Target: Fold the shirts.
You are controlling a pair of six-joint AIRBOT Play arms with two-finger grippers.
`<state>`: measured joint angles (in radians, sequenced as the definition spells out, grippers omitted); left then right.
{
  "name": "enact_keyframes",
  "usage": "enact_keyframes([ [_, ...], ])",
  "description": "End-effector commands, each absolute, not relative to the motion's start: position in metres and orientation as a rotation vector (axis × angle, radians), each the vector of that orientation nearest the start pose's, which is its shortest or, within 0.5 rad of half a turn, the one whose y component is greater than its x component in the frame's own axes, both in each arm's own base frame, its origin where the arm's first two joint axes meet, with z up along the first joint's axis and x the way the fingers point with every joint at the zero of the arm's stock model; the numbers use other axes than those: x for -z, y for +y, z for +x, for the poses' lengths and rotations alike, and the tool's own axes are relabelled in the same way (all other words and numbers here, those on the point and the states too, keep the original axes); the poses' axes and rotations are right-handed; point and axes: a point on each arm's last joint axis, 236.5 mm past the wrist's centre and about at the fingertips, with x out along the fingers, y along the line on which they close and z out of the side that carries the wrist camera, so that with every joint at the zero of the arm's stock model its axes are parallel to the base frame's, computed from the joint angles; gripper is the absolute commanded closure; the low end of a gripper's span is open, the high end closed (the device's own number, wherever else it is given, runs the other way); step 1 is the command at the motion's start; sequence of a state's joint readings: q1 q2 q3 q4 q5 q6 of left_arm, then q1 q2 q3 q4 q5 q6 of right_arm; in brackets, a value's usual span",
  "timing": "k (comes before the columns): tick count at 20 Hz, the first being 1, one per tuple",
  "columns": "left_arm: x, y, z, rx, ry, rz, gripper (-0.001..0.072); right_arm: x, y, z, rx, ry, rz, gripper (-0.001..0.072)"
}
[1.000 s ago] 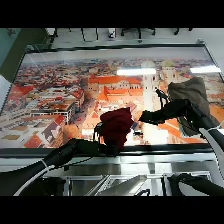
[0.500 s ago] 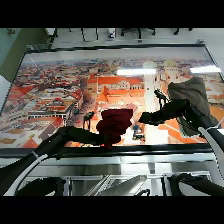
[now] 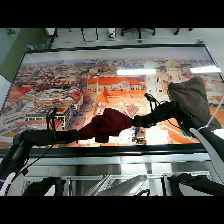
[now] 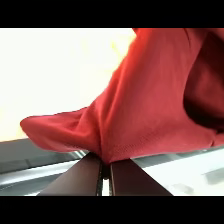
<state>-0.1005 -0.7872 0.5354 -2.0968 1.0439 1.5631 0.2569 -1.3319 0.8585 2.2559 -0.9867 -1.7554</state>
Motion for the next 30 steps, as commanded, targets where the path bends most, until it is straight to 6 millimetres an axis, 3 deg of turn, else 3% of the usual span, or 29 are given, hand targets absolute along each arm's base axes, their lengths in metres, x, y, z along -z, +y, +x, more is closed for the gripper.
enact_keyframes([
  [1, 0.027, -0.102, 0.229, 0.255, 1.277, -0.469, 0.0692, 0.08, 0.236, 0.298, -0.534, 1.442, 0.371, 0.0284],
  [3, 0.027, -0.095, 0.229, 0.245, 1.271, -0.47, 0.0692, 0.088, 0.234, 0.302, -0.516, 1.444, 0.376, 0.0283],
  [8, 0.025, -0.086, 0.233, 0.238, 1.253, -0.461, 0.0692, 0.079, 0.216, 0.319, -0.466, 1.428, 0.447, 0.0283],
  [15, 0.025, -0.085, 0.235, 0.238, 1.242, -0.454, 0.0692, 0.11, 0.257, 0.307, -0.476, 1.507, 0.54, 0.0285],
  [17, 0.025, -0.085, 0.235, 0.238, 1.242, -0.454, 0.0692, 0.111, 0.266, 0.313, -0.481, 1.488, 0.541, 0.029],
  [18, 0.025, -0.085, 0.235, 0.237, 1.241, -0.454, 0.0692, 0.107, 0.27, 0.319, -0.486, 1.467, 0.546, 0.037],
  [19, 0.025, -0.085, 0.235, 0.238, 1.242, -0.454, 0.0692, 0.102, 0.275, 0.326, -0.496, 1.445, 0.547, 0.0511],
  [20, 0.025, -0.085, 0.235, 0.239, 1.244, -0.455, 0.0692, 0.096, 0.279, 0.331, -0.508, 1.427, 0.542, 0.0561],
  [21, 0.026, -0.085, 0.234, 0.238, 1.244, -0.455, 0.0692, 0.091, 0.283, 0.335, -0.525, 1.41, 0.531, 0.0677],
  [23, 0.021, -0.083, 0.243, 0.231, 1.208, -0.454, 0.0692, 0.077, 0.289, 0.339, -0.564, 1.389, 0.519, 0.0687],
  [24, 0.008, -0.083, 0.251, 0.237, 1.177, -0.444, 0.0692, 0.063, 0.291, 0.341, -0.595, 1.376, 0.514, 0.0688],
  [25, -0.021, -0.083, 0.265, 0.253, 1.106, -0.428, 0.0692, 0.037, 0.293, 0.346, -0.646, 1.339, 0.502, 0.0688],
  [26, -0.062, -0.082, 0.281, 0.272, 1.0, -0.406, 0.0692, 0.001, 0.291, 0.355, -0.69, 1.284, 0.503, 0.0688],
  [28, -0.177, -0.078, 0.305, 0.3, 0.716, -0.334, 0.0692, -0.109, 0.276, 0.379, -0.771, 1.061, 0.492, 0.0688],
  [30, -0.308, -0.079, 0.3, 0.331, 0.432, -0.261, 0.0692, -0.252, 0.251, 0.384, -0.822, 0.724, 0.449, 0.0688],
])
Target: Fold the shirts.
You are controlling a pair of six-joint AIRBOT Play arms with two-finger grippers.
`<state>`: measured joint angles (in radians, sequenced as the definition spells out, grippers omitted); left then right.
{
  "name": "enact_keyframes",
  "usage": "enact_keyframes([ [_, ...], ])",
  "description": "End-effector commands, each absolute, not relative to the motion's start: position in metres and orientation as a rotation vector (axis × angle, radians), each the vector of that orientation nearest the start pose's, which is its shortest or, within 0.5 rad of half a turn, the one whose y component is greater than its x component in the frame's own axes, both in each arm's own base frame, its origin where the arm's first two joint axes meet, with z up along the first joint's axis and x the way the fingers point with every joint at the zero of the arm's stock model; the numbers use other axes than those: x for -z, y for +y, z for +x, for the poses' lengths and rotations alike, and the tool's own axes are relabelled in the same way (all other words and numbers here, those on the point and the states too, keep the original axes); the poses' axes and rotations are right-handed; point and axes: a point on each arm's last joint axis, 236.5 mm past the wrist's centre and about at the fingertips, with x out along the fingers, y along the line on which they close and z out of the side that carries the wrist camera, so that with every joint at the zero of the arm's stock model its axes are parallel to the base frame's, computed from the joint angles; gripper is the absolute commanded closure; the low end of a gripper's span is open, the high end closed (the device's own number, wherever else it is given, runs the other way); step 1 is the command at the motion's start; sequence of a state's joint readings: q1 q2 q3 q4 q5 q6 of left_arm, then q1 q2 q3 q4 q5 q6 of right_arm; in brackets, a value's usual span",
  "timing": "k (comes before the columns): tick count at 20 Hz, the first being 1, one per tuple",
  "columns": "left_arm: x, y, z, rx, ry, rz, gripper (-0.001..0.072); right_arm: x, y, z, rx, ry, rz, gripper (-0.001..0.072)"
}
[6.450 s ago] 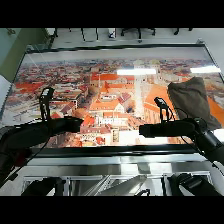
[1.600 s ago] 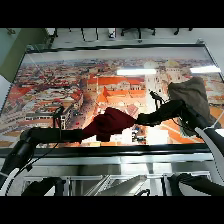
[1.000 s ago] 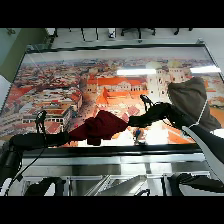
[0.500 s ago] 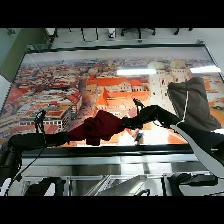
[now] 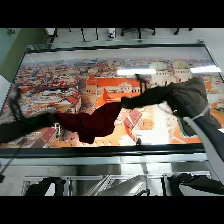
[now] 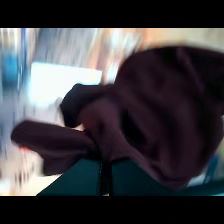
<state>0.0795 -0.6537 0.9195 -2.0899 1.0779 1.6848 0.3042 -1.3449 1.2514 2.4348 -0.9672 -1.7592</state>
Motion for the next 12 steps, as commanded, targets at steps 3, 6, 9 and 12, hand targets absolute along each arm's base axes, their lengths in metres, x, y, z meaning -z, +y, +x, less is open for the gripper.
enact_keyframes([
  [3, -0.464, -0.087, 0.258, 0.383, 0.108, -0.166, 0.0692, -0.434, 0.223, 0.316, -0.886, 0.28, 0.339, 0.0688],
  [6, -0.561, -0.092, 0.211, 0.408, -0.11, -0.117, 0.0692, -0.533, 0.203, 0.228, -0.92, -0.006, 0.258, 0.0688],
  [9, -0.601, -0.094, 0.188, 0.416, -0.212, -0.111, 0.0692, -0.567, 0.184, 0.178, -0.883, -0.144, 0.191, 0.0687],
  [12, -0.563, -0.094, 0.215, 0.413, -0.072, -0.131, 0.0692, -0.556, 0.161, 0.184, -0.75, -0.119, 0.133, 0.0687],
])
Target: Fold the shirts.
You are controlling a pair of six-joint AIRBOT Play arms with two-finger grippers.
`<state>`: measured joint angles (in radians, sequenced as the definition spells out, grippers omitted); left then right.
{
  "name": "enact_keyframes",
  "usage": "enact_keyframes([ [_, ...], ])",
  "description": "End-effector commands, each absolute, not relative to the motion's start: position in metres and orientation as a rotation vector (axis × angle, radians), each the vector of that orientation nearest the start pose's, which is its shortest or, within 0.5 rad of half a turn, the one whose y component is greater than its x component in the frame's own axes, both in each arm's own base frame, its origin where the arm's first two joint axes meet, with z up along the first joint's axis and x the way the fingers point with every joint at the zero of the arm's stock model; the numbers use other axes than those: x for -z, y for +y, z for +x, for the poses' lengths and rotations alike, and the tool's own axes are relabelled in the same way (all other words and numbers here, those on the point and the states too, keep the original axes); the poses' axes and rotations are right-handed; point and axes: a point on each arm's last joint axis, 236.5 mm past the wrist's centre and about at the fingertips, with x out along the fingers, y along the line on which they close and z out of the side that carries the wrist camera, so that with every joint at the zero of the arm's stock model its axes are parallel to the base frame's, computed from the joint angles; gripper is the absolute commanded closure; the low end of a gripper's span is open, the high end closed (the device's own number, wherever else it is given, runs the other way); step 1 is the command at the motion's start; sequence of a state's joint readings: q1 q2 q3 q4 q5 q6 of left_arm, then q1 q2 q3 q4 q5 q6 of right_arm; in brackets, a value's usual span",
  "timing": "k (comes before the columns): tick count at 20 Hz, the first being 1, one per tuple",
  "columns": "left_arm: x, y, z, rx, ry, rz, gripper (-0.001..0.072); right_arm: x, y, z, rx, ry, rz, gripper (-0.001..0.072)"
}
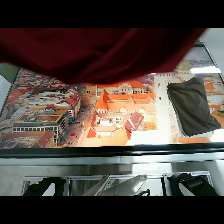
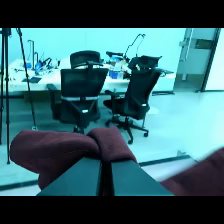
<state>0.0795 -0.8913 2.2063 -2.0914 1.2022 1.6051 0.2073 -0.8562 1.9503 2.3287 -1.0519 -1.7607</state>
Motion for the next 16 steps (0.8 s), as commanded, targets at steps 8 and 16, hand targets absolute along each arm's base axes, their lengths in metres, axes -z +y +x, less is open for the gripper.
enact_keyframes([
  [8, -0.255, -0.08, 0.338, 0.307, 0.571, -0.37, 0.0692, -0.319, 0.154, 0.341, -0.527, 0.648, 0.076, 0.0687],
  [16, 0.002, -0.136, 0.349, 0.311, 1.075, -0.366, 0.0692, -0.03, 0.184, 0.431, -0.421, 1.137, 0.302, 0.0686],
])
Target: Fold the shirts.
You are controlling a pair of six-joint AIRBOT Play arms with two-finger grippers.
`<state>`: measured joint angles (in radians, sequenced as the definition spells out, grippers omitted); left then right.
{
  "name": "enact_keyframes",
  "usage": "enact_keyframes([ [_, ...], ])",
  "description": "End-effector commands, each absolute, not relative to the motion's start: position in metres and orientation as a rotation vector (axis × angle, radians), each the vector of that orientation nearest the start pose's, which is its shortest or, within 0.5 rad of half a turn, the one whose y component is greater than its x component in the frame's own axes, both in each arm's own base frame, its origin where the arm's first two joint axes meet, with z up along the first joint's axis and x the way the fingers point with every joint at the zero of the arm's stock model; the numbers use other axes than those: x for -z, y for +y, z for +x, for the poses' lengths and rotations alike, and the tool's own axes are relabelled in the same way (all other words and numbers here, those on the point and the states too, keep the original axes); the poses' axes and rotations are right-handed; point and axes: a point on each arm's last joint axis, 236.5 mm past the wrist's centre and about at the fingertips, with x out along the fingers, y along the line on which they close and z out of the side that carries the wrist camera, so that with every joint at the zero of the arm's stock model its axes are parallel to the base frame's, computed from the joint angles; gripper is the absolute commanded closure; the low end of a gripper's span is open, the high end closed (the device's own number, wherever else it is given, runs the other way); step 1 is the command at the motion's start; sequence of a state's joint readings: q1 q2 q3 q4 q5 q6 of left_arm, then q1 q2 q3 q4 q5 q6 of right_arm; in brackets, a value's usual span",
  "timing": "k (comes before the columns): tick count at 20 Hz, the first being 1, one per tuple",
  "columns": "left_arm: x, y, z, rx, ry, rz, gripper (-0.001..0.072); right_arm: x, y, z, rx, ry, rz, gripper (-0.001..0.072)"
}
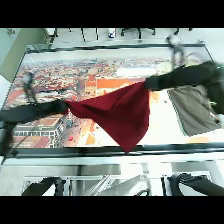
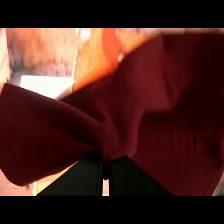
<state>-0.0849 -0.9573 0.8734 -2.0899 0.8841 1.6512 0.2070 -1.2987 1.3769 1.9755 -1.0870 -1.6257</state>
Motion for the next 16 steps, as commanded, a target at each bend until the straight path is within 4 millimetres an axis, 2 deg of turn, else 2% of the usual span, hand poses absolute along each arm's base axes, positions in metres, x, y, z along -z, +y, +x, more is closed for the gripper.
enact_keyframes([
  [1, 0.017, -0.141, 0.347, 0.316, 1.116, -0.359, 0.0691, -0.019, 0.191, 0.433, -0.427, 1.159, 0.345, 0.0679],
  [2, 0.027, -0.146, 0.347, 0.322, 1.15, -0.351, 0.0692, -0.016, 0.193, 0.436, -0.428, 1.167, 0.363, 0.0622],
  [3, 0.035, -0.15, 0.349, 0.338, 1.176, -0.329, 0.0691, -0.018, 0.19, 0.44, -0.422, 1.16, 0.367, 0.0404],
  [4, 0.042, -0.153, 0.351, 0.348, 1.197, -0.316, 0.0692, -0.026, 0.181, 0.442, -0.413, 1.155, 0.38, 0.0274],
  [6, 0.051, -0.156, 0.355, 0.366, 1.245, -0.299, 0.0692, -0.051, 0.152, 0.437, -0.39, 1.161, 0.406, 0.0275],
  [7, 0.055, -0.156, 0.357, 0.374, 1.273, -0.294, 0.0692, -0.063, 0.132, 0.428, -0.367, 1.174, 0.43, 0.0276],
  [9, 0.058, -0.153, 0.359, 0.385, 1.313, -0.29, 0.0692, -0.077, 0.099, 0.397, -0.334, 1.229, 0.45, 0.0277],
  [10, 0.056, -0.151, 0.36, 0.395, 1.318, -0.281, 0.0692, -0.076, 0.087, 0.375, -0.312, 1.257, 0.47, 0.0277],
  [12, 0.049, -0.146, 0.367, 0.403, 1.3, -0.272, 0.0692, -0.05, 0.081, 0.327, -0.267, 1.319, 0.53, 0.0276],
  [14, 0.044, -0.141, 0.373, 0.397, 1.287, -0.278, 0.0692, -0.012, 0.104, 0.282, -0.269, 1.37, 0.666, 0.0276],
  [16, 0.044, -0.141, 0.373, 0.398, 1.286, -0.275, 0.0692, 0.023, 0.13, 0.258, -0.275, 1.379, 0.844, 0.0275],
])
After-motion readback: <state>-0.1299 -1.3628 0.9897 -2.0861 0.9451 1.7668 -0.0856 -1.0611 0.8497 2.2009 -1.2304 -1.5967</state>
